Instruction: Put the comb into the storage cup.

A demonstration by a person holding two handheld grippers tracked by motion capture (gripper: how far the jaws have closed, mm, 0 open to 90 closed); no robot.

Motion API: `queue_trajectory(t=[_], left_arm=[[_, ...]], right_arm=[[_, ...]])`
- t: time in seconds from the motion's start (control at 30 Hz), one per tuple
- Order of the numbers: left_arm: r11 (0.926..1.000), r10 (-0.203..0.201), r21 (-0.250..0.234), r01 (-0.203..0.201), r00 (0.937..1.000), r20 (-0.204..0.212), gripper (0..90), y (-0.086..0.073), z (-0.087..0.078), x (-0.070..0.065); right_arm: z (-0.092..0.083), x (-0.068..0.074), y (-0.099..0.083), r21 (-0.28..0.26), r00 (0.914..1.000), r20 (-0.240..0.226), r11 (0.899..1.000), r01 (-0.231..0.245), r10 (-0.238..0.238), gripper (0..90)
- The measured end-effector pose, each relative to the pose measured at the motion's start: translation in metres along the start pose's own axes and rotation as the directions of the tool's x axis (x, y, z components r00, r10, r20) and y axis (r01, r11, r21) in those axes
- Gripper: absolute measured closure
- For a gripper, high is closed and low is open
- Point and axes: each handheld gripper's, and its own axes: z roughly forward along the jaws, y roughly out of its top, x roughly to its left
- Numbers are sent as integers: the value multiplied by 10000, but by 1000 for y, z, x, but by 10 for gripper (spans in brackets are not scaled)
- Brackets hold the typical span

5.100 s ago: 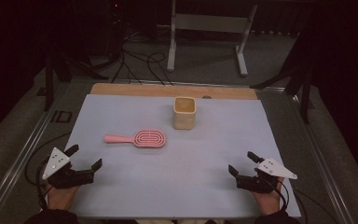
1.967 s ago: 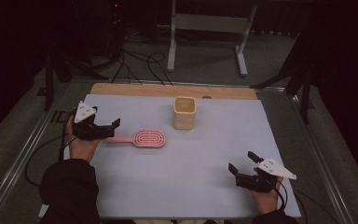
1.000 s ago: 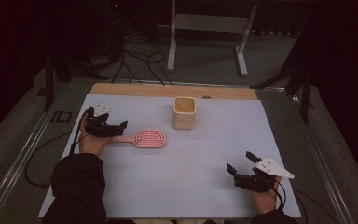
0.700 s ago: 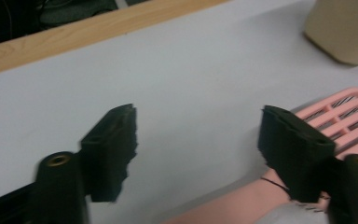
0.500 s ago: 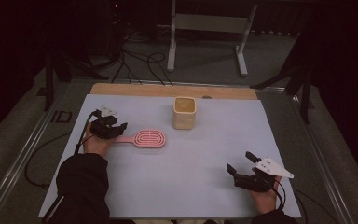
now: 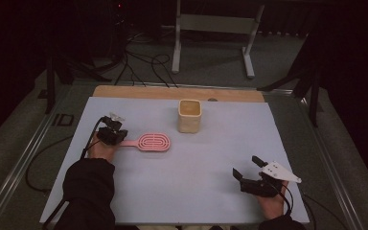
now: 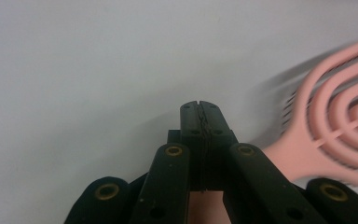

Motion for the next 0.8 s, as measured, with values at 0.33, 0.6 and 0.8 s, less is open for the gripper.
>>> queue_trajectory(t=[0.33,0.6,0.8], left_arm=[[9986,438,268,-446,9986,299,900,-2,2,-7],[9975,567,393,-583,9976,394,899,-7,-1,-13],[9973,600,387,-618,9971,458,898,-11,-5,-16]], right_arm=[[0,0,0,24,10000,8,10000,7,-7,88],[0,0,0,52,10000,6,10000,-9,9,88],[1,0,0,80,10000,9,10000,-15,15,88]])
